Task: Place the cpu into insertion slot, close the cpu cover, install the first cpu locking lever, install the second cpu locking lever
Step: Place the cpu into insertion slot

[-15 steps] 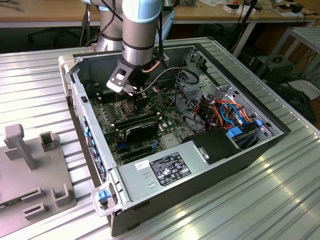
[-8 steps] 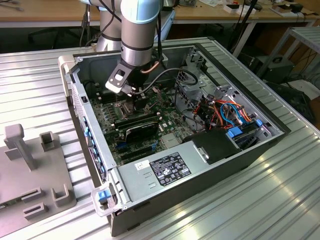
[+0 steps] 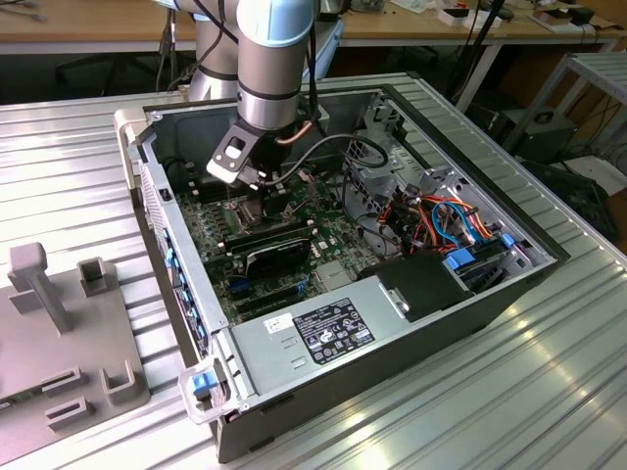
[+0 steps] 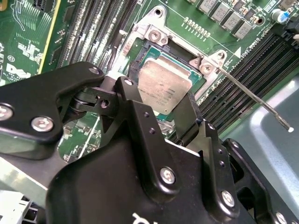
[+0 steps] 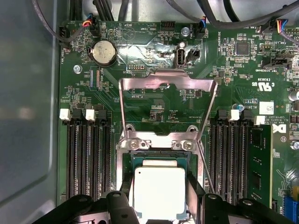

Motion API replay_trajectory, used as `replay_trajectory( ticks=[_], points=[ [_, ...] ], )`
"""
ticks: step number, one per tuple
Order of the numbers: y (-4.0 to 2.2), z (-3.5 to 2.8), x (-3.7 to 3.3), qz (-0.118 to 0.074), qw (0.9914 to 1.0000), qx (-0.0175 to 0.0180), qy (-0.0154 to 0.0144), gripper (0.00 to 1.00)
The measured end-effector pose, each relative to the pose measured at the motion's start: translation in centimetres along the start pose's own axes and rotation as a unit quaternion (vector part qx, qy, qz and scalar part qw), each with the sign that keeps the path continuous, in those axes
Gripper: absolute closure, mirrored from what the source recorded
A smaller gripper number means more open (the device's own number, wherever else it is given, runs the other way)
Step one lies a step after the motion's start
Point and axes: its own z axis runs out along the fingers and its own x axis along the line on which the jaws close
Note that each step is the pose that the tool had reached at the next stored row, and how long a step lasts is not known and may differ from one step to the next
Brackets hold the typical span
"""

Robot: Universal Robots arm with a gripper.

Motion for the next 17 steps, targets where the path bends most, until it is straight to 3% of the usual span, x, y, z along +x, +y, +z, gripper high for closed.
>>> replay_trajectory(
  ticks=[17],
  points=[
    [0.13, 0.09, 0.00, 0.002, 1.00000, -0.0001, 0.0000, 0.46]
  ],
)
